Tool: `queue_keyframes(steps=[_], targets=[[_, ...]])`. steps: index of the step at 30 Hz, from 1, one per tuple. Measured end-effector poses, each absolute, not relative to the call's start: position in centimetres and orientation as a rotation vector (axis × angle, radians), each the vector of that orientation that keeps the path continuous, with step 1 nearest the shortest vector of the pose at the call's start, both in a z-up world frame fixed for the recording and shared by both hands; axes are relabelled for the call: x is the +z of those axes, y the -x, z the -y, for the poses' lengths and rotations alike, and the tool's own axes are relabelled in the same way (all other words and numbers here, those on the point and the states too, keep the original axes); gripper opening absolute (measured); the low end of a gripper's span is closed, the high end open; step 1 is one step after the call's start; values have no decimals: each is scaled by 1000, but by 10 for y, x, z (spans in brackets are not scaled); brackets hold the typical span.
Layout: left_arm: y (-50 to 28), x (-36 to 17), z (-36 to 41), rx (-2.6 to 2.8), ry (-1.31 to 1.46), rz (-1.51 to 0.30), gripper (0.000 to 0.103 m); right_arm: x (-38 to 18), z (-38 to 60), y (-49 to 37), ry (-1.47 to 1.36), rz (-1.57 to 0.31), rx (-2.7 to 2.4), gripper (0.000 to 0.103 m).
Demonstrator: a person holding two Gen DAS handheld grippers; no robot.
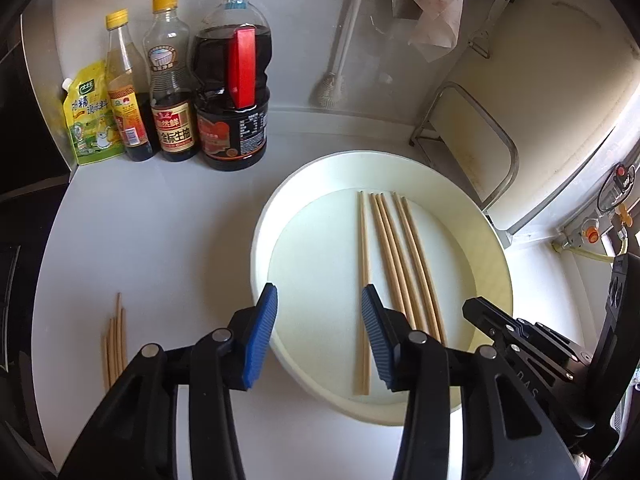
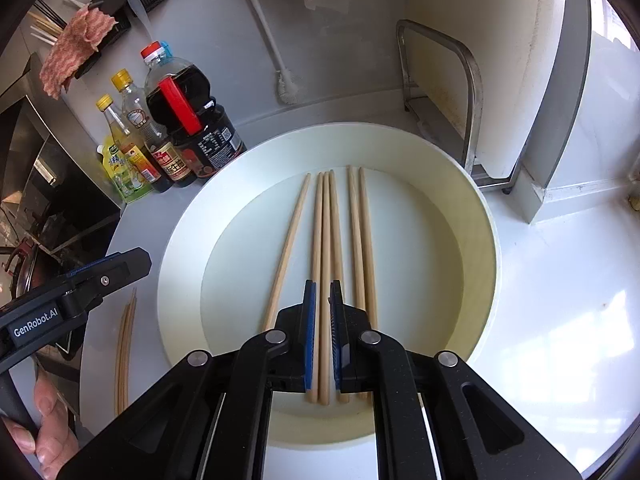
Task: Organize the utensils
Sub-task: 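Open the left gripper over the basin while the right gripper releases its chopstick, then move both open grippers back to the chopstick bundle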
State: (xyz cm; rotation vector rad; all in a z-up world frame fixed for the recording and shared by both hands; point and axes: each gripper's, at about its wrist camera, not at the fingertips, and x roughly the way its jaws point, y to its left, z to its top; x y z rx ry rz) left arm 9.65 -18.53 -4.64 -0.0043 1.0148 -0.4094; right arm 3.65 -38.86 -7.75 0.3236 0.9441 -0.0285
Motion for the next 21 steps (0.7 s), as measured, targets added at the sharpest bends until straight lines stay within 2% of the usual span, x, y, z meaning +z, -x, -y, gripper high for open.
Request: queue_keyframes(steps=[5,21], targets=[[-84,-44,155,-393,-4,-1017,43,-73,361,-17,-326,-952,-9,7],[-48,-57,52,-324,-46,-1027,47,-71,247,22,-297,-974,113,17]])
